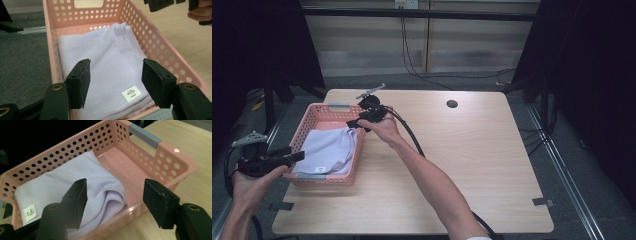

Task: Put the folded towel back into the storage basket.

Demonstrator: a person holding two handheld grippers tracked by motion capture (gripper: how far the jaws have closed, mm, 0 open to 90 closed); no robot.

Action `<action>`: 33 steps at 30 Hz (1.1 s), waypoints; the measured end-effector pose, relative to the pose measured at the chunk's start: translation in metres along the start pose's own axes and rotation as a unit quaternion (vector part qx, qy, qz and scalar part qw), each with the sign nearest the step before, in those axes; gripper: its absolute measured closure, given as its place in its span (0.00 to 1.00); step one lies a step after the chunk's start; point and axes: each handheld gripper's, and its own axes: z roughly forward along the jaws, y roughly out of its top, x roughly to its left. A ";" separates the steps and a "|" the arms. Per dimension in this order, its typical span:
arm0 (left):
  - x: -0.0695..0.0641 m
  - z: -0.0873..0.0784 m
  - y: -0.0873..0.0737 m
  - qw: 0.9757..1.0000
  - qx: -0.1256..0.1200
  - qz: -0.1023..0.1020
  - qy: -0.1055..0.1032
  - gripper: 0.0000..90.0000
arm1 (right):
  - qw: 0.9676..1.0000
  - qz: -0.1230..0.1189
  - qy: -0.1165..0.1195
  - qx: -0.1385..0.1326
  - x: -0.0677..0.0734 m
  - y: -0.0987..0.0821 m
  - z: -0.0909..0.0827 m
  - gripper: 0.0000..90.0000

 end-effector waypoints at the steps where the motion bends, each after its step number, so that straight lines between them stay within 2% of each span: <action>1: -0.003 0.002 0.001 1.000 -0.002 -0.004 -0.007 0.46 | 1.000 -0.001 0.000 -0.002 -0.001 -0.001 -0.005 0.40; 6: -0.024 0.017 0.007 1.000 -0.005 0.003 -0.026 0.47 | 1.000 -0.009 0.001 -0.015 -0.007 -0.012 -0.034 0.41; 10: -0.043 0.028 0.009 0.999 -0.001 0.008 -0.042 0.49 | 1.000 -0.013 -0.013 -0.021 -0.014 -0.025 -0.059 0.41; 11: -0.049 0.031 0.010 0.999 -0.003 0.003 -0.046 0.49 | 0.999 -0.012 -0.017 -0.024 -0.016 -0.028 -0.067 0.41; 13: -0.060 0.033 0.010 0.998 -0.007 0.012 -0.055 0.49 | 0.999 -0.014 -0.020 -0.030 -0.019 -0.034 -0.081 0.41; 15: -0.073 0.038 0.009 0.997 -0.015 0.007 -0.069 0.49 | 0.999 -0.012 -0.021 -0.036 -0.021 -0.041 -0.096 0.41; 20: -0.102 0.047 0.010 0.997 -0.015 0.023 -0.074 0.47 | 0.998 -0.007 -0.039 -0.048 -0.027 -0.060 -0.132 0.40; 23: -0.121 0.052 0.011 0.995 -0.012 0.049 -0.086 0.46 | 0.997 -0.011 -0.045 -0.056 -0.029 -0.071 -0.153 0.40; 28: -0.145 0.066 0.007 0.994 -0.019 0.059 -0.086 0.46 | 0.996 -0.014 -0.058 -0.068 -0.028 -0.100 -0.187 0.40; 33: -0.164 0.088 -0.003 0.993 -0.001 0.074 -0.095 0.46 | 0.994 0.000 -0.072 -0.076 -0.031 -0.139 -0.220 0.40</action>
